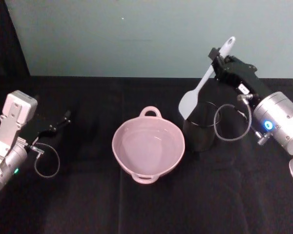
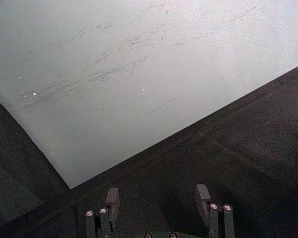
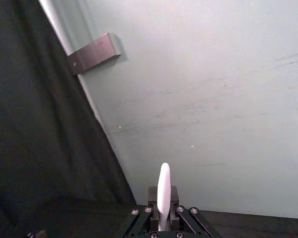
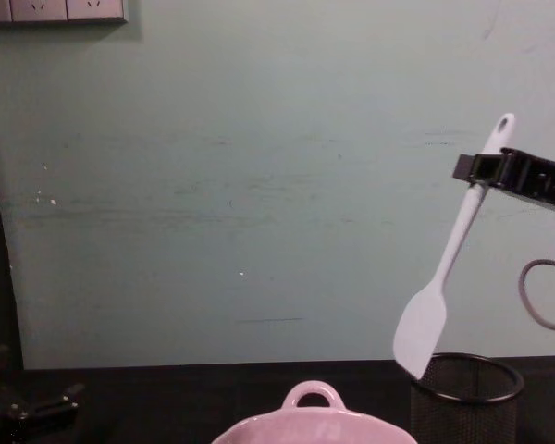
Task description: Use the one hand to pick up the spoon and stir the clear water in the bowl.
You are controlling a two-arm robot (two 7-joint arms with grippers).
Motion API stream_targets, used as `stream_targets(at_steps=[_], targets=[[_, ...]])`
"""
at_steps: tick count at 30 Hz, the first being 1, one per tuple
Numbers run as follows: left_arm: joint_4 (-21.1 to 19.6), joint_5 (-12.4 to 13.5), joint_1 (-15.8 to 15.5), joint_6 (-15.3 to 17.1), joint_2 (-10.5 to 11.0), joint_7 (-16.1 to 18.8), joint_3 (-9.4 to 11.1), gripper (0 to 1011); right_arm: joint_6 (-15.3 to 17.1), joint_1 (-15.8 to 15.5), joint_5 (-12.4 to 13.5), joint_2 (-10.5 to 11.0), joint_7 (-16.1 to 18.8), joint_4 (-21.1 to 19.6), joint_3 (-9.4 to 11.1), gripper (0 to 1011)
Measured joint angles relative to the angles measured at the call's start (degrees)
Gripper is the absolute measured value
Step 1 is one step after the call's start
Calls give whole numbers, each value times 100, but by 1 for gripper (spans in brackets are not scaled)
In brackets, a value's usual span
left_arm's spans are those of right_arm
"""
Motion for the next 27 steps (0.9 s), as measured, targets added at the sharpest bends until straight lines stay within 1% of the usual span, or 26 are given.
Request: stream_targets(at_steps=[2,13,22,27], targets=[[0,0,0,0,0,0,0,1011,1,8,75,-8,-112,4,54,114],[0,0,0,0,0,0,0,1011,-110,34,277,-44,-383,210,256,114],[0,0,0,0,0,0,0,1011,-106,-19,501,-53,-424,436,316,114],[0,0,0,0,0,0,0,1011,-98,-45,614,-86,-469,556,310,114]])
